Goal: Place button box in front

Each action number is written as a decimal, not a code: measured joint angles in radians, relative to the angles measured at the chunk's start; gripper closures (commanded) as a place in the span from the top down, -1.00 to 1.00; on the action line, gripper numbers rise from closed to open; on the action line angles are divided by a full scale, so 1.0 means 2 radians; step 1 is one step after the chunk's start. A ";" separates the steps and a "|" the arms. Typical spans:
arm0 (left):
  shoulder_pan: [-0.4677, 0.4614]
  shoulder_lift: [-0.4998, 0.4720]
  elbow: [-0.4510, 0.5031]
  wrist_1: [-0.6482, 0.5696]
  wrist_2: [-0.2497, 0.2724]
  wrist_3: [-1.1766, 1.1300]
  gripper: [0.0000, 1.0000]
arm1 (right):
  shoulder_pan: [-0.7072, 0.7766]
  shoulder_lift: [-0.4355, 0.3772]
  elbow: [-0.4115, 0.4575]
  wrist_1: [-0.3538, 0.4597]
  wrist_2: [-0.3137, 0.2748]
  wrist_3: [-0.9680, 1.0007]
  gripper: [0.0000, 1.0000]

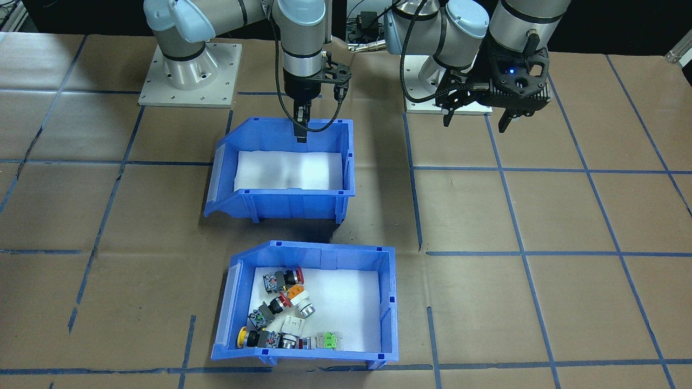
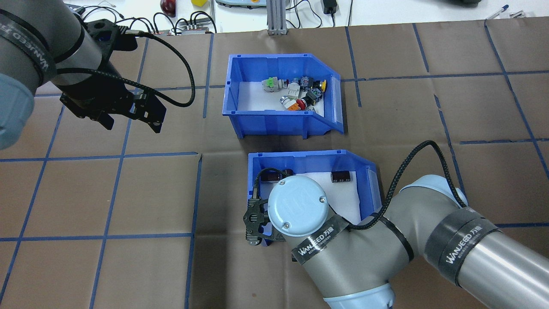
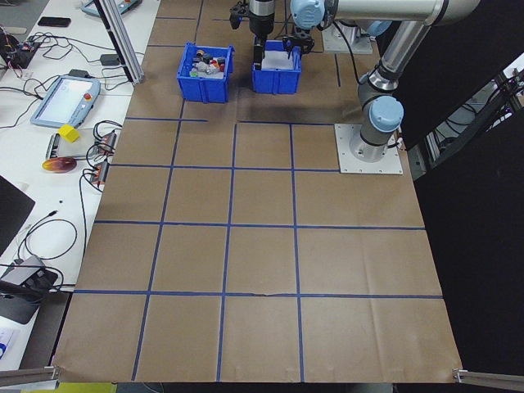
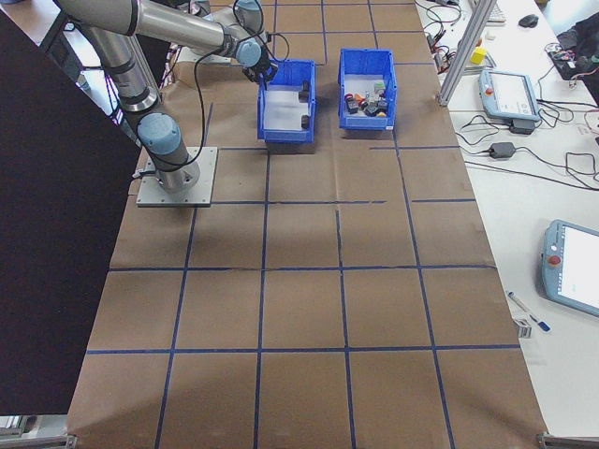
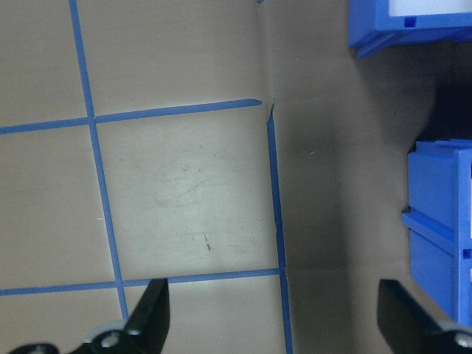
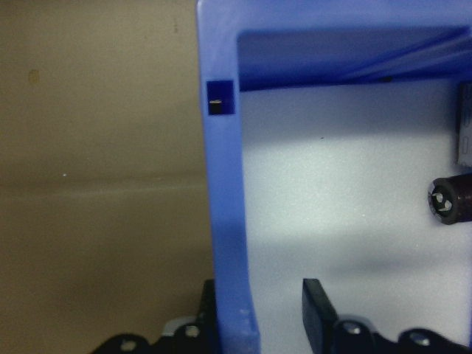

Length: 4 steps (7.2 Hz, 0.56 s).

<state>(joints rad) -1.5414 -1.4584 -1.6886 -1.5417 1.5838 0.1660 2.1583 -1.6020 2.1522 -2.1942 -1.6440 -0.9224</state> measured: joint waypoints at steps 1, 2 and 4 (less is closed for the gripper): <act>-0.002 0.000 0.000 0.000 -0.005 0.002 0.98 | -0.002 -0.013 -0.015 0.025 -0.001 0.001 1.00; -0.004 0.000 0.000 -0.001 -0.008 0.002 0.98 | -0.010 -0.032 -0.032 0.057 -0.002 0.001 1.00; -0.009 0.000 -0.001 -0.001 -0.006 0.003 0.98 | -0.070 -0.062 -0.052 0.094 -0.013 0.001 1.00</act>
<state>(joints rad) -1.5596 -1.4590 -1.6899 -1.5441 1.5708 0.1716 2.0183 -1.7266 2.0482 -2.0060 -1.6705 -0.9200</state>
